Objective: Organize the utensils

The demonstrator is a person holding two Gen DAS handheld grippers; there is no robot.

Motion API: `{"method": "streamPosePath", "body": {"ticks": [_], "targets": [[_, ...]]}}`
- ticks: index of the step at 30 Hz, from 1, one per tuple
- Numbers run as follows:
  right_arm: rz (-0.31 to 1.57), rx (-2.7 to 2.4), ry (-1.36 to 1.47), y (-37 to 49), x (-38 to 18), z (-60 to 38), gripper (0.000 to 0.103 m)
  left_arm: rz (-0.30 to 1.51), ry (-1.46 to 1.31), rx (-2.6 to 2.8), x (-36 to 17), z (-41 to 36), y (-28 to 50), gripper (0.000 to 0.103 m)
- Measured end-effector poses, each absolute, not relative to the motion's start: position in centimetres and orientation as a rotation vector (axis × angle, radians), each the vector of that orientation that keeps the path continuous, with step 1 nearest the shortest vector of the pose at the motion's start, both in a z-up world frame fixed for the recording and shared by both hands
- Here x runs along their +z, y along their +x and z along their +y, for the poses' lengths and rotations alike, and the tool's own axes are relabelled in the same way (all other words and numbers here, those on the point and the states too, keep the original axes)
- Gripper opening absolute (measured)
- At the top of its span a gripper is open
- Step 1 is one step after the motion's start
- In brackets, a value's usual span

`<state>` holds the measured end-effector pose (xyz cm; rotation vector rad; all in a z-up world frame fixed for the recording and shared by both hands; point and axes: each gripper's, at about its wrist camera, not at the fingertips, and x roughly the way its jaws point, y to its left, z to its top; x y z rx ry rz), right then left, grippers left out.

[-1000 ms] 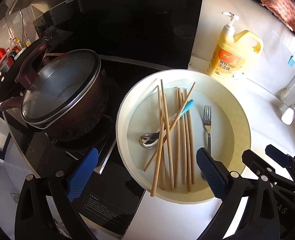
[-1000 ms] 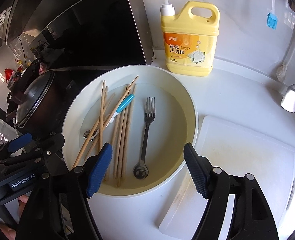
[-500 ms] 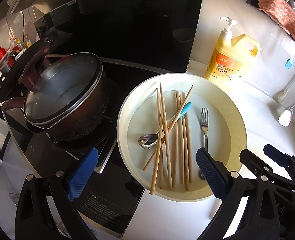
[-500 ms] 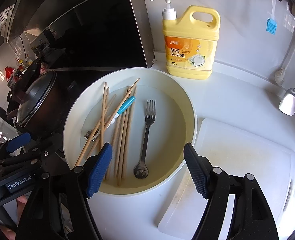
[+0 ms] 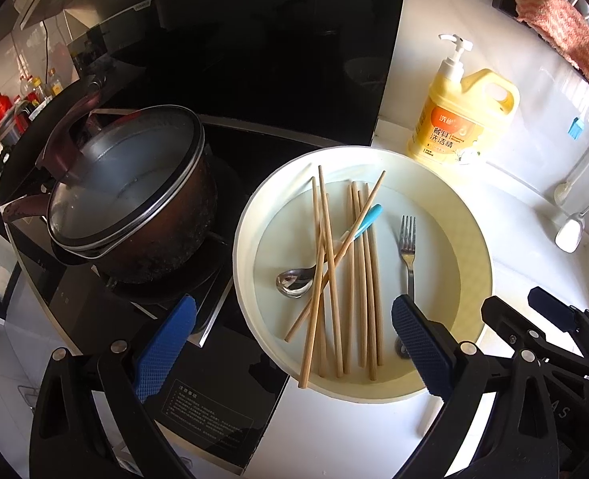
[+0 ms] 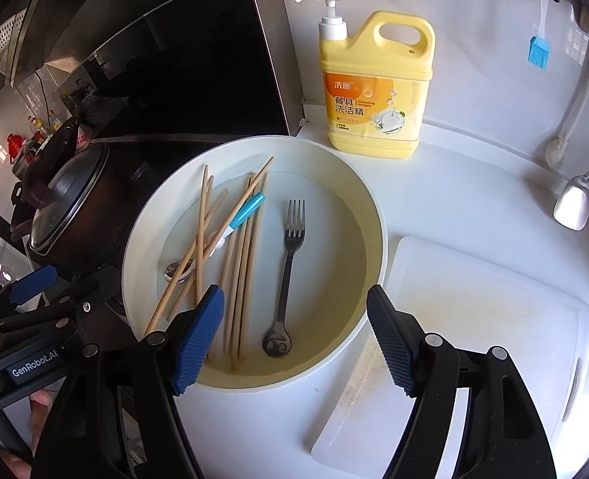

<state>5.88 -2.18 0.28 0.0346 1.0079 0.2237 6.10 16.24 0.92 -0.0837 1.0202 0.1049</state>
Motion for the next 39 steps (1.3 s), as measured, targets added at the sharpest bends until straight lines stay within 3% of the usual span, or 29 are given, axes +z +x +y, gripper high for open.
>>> {"method": "streamPosePath", "body": {"ticks": [39], "targets": [[1.016, 0.216, 0.036, 5.83, -0.09, -1.96, 0.071, 1.036, -0.099, 0.119, 0.72, 16.53, 5.74, 0.097]]}}
